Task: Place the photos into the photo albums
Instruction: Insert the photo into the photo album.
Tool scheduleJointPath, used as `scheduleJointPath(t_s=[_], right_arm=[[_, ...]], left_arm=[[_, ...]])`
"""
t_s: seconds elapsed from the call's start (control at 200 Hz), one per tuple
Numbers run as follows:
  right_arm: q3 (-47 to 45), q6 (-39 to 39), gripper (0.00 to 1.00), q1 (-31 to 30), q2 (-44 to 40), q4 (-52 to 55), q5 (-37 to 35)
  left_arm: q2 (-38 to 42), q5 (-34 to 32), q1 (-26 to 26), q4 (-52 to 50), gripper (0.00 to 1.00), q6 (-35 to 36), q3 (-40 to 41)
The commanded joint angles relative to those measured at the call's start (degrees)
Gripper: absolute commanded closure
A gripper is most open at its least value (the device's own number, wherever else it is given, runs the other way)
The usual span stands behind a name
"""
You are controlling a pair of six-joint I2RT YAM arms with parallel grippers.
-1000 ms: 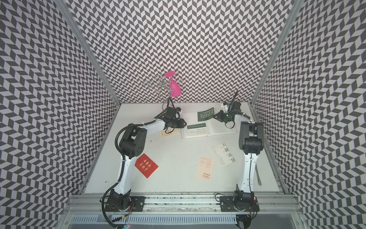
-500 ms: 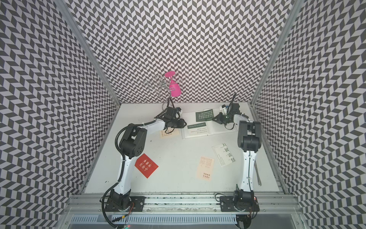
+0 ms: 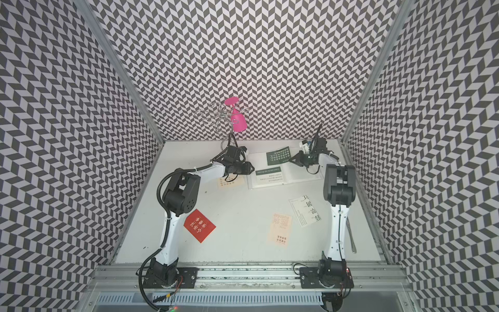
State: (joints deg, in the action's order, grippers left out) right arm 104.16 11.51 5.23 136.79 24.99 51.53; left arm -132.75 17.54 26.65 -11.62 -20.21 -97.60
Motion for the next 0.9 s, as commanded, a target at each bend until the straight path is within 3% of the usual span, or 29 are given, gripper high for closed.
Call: scheduleJointPath(t_s=[0.0, 0.896], right_arm=[[2.1, -2.2, 1.00, -0.8, 3.1, 2.0, 1.0], [7.4, -2.1, 0.99, -6.8, 6.0, 3.5, -0.9]], left_arm=[[-1.9, 0.7, 1.5, -2.0, 0.64, -0.3, 0.9], [-2.0, 0.4, 1.5, -2.0, 0.65, -0.3, 1.1]])
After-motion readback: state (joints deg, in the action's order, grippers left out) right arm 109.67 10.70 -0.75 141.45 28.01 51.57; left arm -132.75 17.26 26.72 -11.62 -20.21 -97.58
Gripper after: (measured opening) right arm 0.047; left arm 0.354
